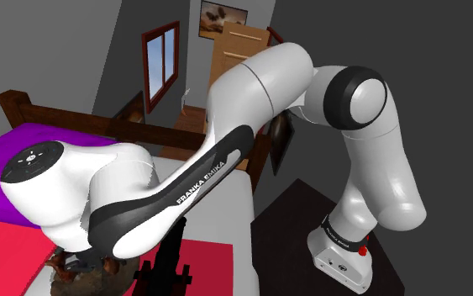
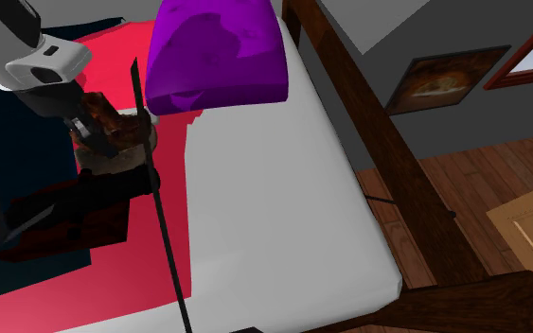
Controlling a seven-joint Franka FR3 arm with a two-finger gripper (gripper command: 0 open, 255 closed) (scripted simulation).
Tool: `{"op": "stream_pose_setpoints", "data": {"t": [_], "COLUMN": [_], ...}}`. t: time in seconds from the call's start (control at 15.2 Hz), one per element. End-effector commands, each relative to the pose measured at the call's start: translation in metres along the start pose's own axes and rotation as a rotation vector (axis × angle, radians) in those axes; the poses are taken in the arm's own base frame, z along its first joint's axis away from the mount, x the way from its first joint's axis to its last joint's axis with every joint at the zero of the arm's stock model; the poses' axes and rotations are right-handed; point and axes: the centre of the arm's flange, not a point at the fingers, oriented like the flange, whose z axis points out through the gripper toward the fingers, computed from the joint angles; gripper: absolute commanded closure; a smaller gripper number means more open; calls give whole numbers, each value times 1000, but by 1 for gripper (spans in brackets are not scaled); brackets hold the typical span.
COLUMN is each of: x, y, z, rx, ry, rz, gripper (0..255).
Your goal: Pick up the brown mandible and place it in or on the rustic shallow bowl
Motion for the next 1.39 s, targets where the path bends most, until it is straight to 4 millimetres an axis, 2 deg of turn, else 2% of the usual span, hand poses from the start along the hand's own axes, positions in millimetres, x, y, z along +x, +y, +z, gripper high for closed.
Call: {"op": "stream_pose_setpoints", "data": {"t": [0.0, 0.46, 0.53, 0.86, 1.12, 1.32], "x": [1, 1, 1, 1, 1, 1], "y": [-2, -2, -2, -2, -2, -2], "z": [7, 7, 7, 7, -43, -43], "rx": [1, 1, 1, 1, 1, 1], "ry": [0, 0, 0, 0, 0, 0], "rz": [0, 0, 0, 0, 0, 0], "gripper": [255, 255, 0, 0, 0, 0]}}
